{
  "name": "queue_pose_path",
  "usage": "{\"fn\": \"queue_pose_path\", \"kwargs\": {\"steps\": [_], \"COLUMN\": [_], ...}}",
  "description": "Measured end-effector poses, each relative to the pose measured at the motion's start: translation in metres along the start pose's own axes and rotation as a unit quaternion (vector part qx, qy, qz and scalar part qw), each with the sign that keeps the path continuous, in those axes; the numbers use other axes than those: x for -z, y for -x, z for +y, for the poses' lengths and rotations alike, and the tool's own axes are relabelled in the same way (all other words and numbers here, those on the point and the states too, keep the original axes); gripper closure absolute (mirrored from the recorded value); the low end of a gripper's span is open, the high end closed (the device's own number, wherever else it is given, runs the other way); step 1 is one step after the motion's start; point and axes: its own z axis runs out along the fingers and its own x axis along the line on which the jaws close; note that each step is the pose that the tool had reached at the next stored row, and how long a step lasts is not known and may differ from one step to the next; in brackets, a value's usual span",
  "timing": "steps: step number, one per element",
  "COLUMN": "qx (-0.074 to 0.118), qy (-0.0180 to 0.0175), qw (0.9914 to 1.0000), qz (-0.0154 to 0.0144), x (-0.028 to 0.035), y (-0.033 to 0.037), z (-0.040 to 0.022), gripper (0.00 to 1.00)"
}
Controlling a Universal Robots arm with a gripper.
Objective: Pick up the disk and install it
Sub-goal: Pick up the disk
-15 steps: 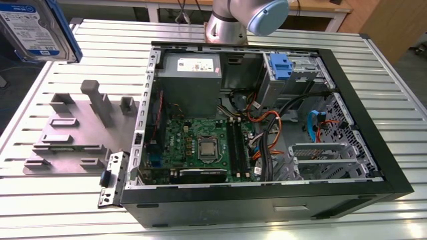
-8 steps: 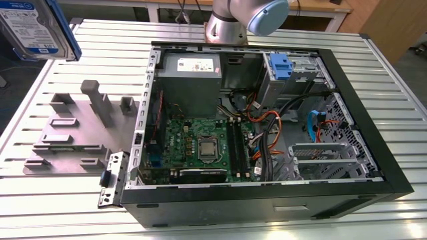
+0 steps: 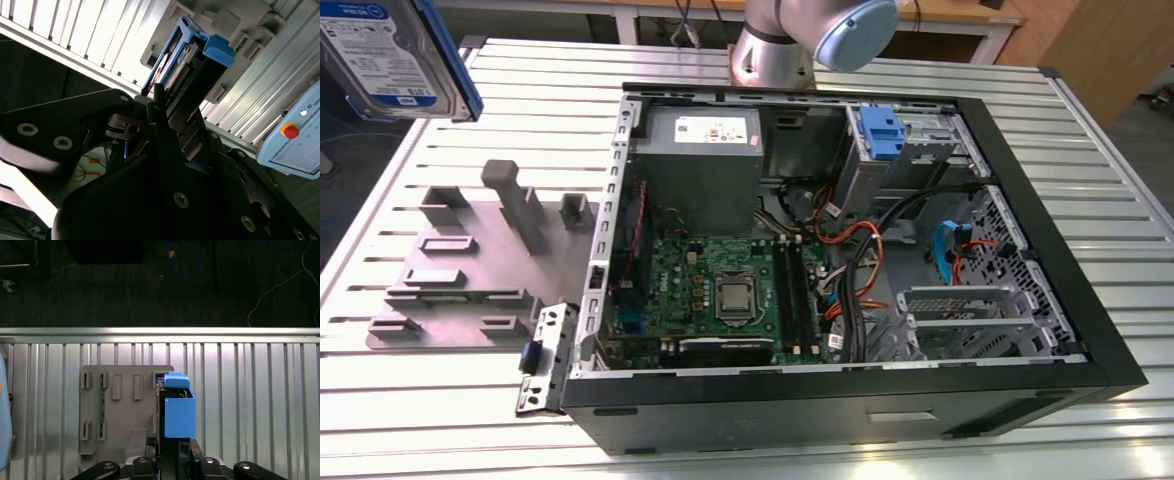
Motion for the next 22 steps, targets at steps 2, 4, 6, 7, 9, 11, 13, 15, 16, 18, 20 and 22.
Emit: {"fn": "queue_pose_path", "kwargs": {"steps": [2, 4, 6, 7, 9, 11, 13, 15, 16, 18, 20, 22], "qx": [0.000, 0.000, 0.000, 0.000, 0.000, 0.000, 0.000, 0.000, 0.000, 0.000, 0.000, 0.000], "qy": [0.0001, 0.0000, 0.0000, 0.0000, 0.0000, 0.0000, 0.0000, 0.0000, 0.0000, 0.0000, 0.0000, 0.0000], "qw": [1.00000, 1.00000, 1.00000, 1.00000, 1.00000, 1.00000, 1.00000, 1.00000, 1.00000, 1.00000, 1.00000, 1.00000], "qz": [0.0001, 0.0000, 0.0000, 0.0000, 0.0000, 0.0000, 0.0000, 0.0000, 0.0000, 0.0000, 0.0000, 0.0000], "x": [0.0012, 0.0033, 0.0056, 0.0067, 0.0088, 0.0111, 0.0135, 0.0161, 0.0174, 0.0205, 0.0232, 0.0256], "y": [0.0000, 0.0001, 0.0002, 0.0002, 0.0003, 0.0003, 0.0004, 0.0005, 0.0005, 0.0006, 0.0007, 0.0008], "z": [0.0001, 0.0002, 0.0002, 0.0003, 0.0004, 0.0005, 0.0006, 0.0007, 0.0007, 0.0008, 0.0010, 0.0011], "gripper": [0.65, 0.65, 0.65, 0.65, 0.65, 0.65, 0.65, 0.65, 0.65, 0.65, 0.65, 0.65]}}
